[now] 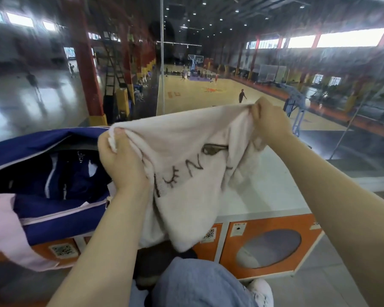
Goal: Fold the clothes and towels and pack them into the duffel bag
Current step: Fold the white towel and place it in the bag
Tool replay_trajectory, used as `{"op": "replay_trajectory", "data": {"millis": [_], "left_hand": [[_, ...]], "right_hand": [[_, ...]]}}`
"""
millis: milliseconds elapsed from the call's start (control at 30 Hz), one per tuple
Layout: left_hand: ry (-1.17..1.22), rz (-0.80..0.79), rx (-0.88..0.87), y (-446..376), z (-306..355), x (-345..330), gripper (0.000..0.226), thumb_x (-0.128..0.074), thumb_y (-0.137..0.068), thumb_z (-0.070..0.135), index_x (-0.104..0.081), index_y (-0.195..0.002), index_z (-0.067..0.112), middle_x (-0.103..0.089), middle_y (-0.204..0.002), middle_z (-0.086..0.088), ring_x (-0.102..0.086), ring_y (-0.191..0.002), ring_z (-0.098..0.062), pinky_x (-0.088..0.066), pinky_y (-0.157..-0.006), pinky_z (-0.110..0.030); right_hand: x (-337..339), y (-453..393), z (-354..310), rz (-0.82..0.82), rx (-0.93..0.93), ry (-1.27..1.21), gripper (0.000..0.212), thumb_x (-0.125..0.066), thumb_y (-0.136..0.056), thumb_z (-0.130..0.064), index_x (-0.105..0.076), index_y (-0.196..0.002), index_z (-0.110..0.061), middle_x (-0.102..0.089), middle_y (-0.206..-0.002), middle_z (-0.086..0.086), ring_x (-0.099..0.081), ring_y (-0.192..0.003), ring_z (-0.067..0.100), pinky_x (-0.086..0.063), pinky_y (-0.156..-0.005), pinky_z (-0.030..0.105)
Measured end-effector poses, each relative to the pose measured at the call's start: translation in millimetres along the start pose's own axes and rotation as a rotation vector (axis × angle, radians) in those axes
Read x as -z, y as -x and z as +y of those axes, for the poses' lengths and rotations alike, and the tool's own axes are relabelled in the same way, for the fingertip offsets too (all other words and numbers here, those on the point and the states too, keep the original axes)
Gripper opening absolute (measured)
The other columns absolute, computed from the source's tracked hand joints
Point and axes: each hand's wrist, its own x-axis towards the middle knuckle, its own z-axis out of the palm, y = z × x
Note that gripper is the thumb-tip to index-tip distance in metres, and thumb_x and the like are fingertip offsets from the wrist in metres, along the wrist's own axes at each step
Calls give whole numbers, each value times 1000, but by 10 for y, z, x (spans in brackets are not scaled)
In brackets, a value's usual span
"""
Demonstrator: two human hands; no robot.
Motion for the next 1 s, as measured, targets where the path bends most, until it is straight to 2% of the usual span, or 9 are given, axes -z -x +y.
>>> {"op": "replay_trajectory", "data": {"millis": [67,200,300,433,567,700,833,900,1000], "left_hand": [[-134,-125,-16,-8,-28,-2,15,-48,-98,30,-54,-85,26,-57,-82,6,-55,-76,-10,-45,-71,-25],[-444,-437,7,65,-83,-49,25,-51,-94,21,-58,-116,29,-61,-104,14,-58,-98,-8,-40,-68,-16],[-441,-704,-67,207,-88,-142,52,-61,-91,18,-44,-138,33,-52,-127,21,-47,-108,9,-35,-78,-3],[-369,-903,-33,386,-139,-246,64,-71,-86,28,-40,-142,31,-53,-120,25,-48,-110,14,-39,-90,-9],[-490,-802,-68,425,-191,-271,13,-57,-93,28,-63,-104,27,-63,-89,14,-59,-87,-4,-42,-68,-21],[-435,-664,-47,459,-223,-268,13,-50,-95,21,-63,-96,24,-63,-88,9,-58,-83,-8,-41,-65,-21],[-309,-447,22,364,-206,-248,11,-52,-94,20,-62,-94,20,-64,-88,4,-58,-81,-12,-45,-71,-29],[-247,-385,47,319,-178,-212,12,-52,-94,20,-63,-98,21,-65,-90,7,-59,-81,-9,-47,-71,-26],[-217,-335,73,293,-148,-171,13,-51,-95,20,-64,-99,22,-65,-92,8,-58,-80,-5,-46,-67,-20]], "right_hand": [[-15,-72,-65,61,-14,-218,29,-31,-104,-32,-45,-91,-9,-51,-76,7,-49,-71,27,-32,-60,35],[-18,49,-309,-78,180,-364,32,-41,-101,-34,-48,-88,-6,-50,-74,7,-45,-69,22,-33,-61,34],[6,210,-532,-198,352,-361,29,-48,-97,-38,-57,-87,-12,-61,-81,3,-55,-78,20,-44,-73,36],[23,497,-792,-351,461,-435,14,-59,-93,-34,-63,-83,-25,-64,-80,-12,-57,-78,5,-44,-76,26],[2,657,-760,-467,455,-547,7,-61,-93,-31,-66,-93,-26,-65,-88,-17,-59,-86,0,-45,-79,20],[-12,703,-563,-646,428,-553,28,-65,-90,-22,-57,-115,-32,-61,-103,-18,-57,-91,1,-44,-80,15],[42,689,-262,-684,287,-305,6,-64,-90,-31,-62,-92,-26,-59,-85,-13,-52,-75,3,-38,-73,21],[89,710,-88,-612,243,-132,18,-58,-95,-35,-63,-85,-21,-59,-80,-10,-51,-71,6,-35,-64,19],[144,764,61,-474,161,-153,26,-53,-98,-34,-65,-79,-20,-66,-81,-5,-60,-77,15,-45,-69,24]]}}
